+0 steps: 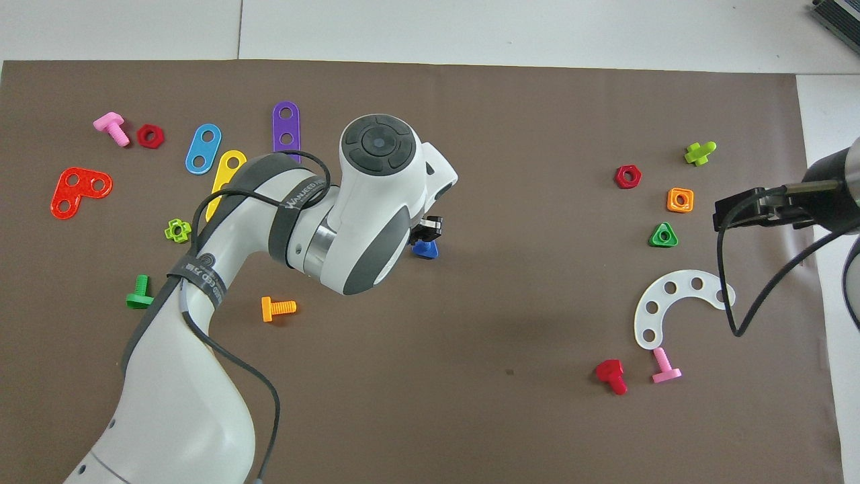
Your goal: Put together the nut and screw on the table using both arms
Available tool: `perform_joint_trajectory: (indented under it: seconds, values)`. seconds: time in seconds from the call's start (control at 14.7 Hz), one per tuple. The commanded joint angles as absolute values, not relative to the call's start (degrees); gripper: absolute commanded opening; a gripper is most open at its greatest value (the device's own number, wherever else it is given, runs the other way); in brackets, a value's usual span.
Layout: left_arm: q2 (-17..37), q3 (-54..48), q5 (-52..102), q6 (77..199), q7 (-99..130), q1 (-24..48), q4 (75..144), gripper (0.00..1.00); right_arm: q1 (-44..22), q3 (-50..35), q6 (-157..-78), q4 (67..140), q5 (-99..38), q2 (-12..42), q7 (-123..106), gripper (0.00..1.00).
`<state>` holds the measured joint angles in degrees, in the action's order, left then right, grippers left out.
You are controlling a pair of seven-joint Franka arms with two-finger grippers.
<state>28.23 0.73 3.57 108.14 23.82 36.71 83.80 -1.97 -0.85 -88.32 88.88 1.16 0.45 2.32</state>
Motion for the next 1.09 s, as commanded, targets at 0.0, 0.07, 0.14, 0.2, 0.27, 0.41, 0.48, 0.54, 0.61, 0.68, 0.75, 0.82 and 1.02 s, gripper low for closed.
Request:
perform_joint_trajectory:
  seconds: [0.0,0.07,0.14,0.2,0.27,0.41,0.48,0.54,0.61,0.68,0.75,0.82,1.02]
  values:
    - [30.1,1.7,4.9,107.6,24.5,37.9,81.1,0.08,-1.6,-1.1,-89.0,90.7,0.9,-1.1,1.1,1.00]
    - [30.4,1.7,5.5,108.4,24.6,38.6,81.3,0.08,-1.6,-1.1,-89.0,90.7,0.9,-1.1,1.0,1.00]
    - [30.6,1.8,5.7,109.3,24.5,38.8,81.3,0.08,-1.6,-1.1,-89.0,90.7,0.9,-1.1,1.1,1.00]
    - [30.8,1.7,5.7,109.9,24.5,38.8,81.4,0.08,-1.6,-1.1,-89.0,90.7,0.9,-1.1,1.1,1.00]
    - [30.9,1.6,5.8,110.6,24.5,38.7,81.6,0.08,-1.6,-1.1,-89.0,90.7,0.9,-1.1,1.1,1.00]
    - [30.9,1.6,6.0,112.5,24.5,38.7,81.8,0.08,-1.6,-1.1,-89.0,90.7,0.9,-1.1,1.0,1.00]
    - [30.9,1.6,6.0,113.2,24.5,38.8,82.5,0.08,-1.6,-1.1,-89.0,90.7,0.9,-1.1,1.1,1.00]
    - [30.8,1.6,6.0,113.7,24.5,38.8,83.1,0.08,-1.6,-1.1,-89.0,90.7,0.9,-1.1,1.1,1.00]
    - [30.8,1.5,6.0,114.0,24.5,38.8,83.2,0.08,-1.6,-1.1,-89.0,90.7,0.9,-1.1,1.1,1.00]
    - [30.8,1.6,6.0,114.1,24.5,38.8,83.7,0.08,-1.6,-1.1,-89.0,90.7,0.9,-1.1,1.0,1.00]
    - [30.7,1.6,5.9,114.2,24.5,38.8,84.2,0.08,-1.6,-1.1,-89.0,90.7,0.9,-1.1,1.0,1.00]
    - [30.6,1.6,5.9,114.3,24.5,38.8,84.5,0.08,-1.6,-1.1,-89.0,90.7,0.9,-1.1,1.1,1.00]
    - [30.2,1.6,5.9,115.1,24.6,39.3,85.8,0.07,-1.6,-1.1,-89.0,90.7,0.9,-1.1,1.0,1.00]
